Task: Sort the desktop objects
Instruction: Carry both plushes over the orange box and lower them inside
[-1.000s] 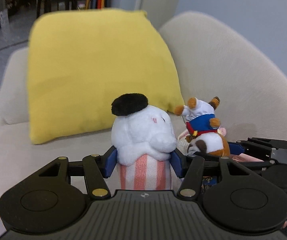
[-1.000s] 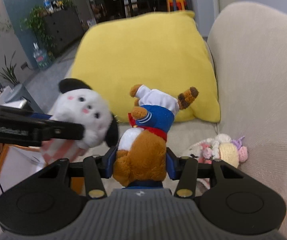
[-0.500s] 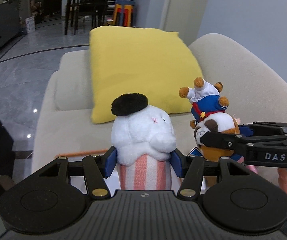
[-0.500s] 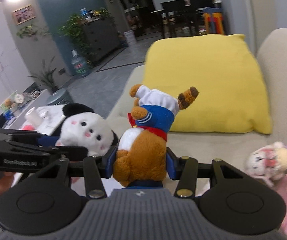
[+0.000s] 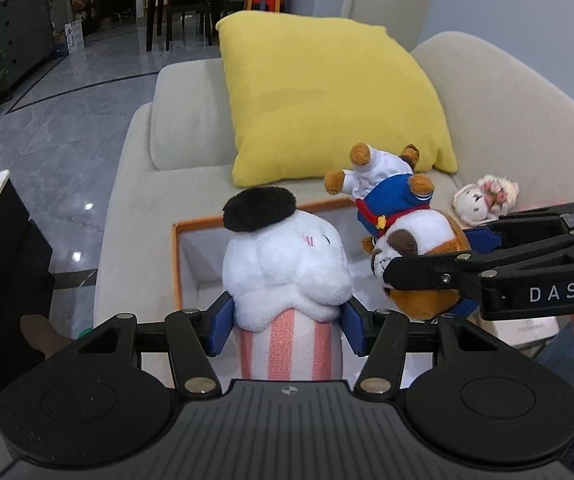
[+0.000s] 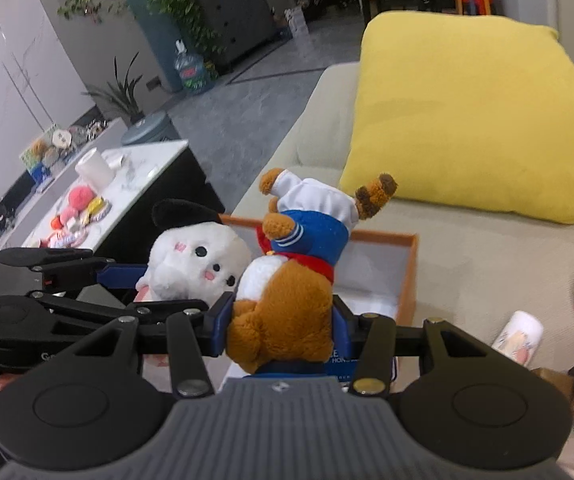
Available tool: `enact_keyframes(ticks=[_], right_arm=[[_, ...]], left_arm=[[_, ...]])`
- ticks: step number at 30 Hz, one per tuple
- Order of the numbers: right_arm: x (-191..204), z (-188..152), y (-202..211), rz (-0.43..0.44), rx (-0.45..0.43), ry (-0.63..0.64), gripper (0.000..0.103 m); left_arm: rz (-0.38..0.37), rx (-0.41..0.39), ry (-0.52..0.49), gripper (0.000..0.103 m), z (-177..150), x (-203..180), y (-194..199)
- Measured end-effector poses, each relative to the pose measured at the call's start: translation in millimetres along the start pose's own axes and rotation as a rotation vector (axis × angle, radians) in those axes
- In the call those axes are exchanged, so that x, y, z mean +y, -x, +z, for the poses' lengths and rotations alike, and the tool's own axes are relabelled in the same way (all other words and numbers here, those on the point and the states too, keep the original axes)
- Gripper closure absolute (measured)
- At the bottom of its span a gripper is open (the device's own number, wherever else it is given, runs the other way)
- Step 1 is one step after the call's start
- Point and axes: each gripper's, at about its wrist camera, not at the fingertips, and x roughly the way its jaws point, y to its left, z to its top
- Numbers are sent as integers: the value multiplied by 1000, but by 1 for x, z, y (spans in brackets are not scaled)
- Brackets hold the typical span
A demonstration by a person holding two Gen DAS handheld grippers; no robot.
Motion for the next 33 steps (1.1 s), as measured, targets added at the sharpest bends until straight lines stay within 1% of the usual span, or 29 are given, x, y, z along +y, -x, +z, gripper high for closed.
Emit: enact_keyframes(ticks=[2,3,5,8,11,13,16,17,18,21,23,27,30,33], right_arm=[[7,-1,-9,0,17,9,52],[6,-9,-10,0,25,12,52],[10,-9,-20,-1,46,19,52],[15,-9,-34,1,78,27,52],[15,-9,-48,-9,97,21,52],[11,-8,-59,-25,115,14,52],[4,-8,-71,-26,154,13,52],[4,-8,-73,-22,161,26,52],[5,-7,-75,-19,167,45,52],[10,-4,-80,-33,178,88,52],[9,-3,-83,-39,185,99,51],[6,5,-89,-34,188,50,51],[11,8,-95,-24,197,61,51],[13,11,-100,-20,210,75,50]], left_arm=[[6,3,-7,39,-5,5,-4],[8,7,-11,39,-7,7,-6],[10,17,-18,39,-10,11,-12],[32,42,-42,39,-16,14,-21],[78,42,-79,39,-19,12,-29],[89,43,-106,39,-21,10,-38],[148,37,-182,38,-22,-2,-50],[173,34,-209,38,-23,-6,-54],[181,33,-223,38,-23,-8,-58],[186,42,-246,38,-22,-10,-68],[206,43,-267,38,-21,-11,-74],[224,44,-305,38,-20,-15,-85],[242,53,-330,37,-21,-16,-91],[242,60,-335,36,-20,-15,-96]])
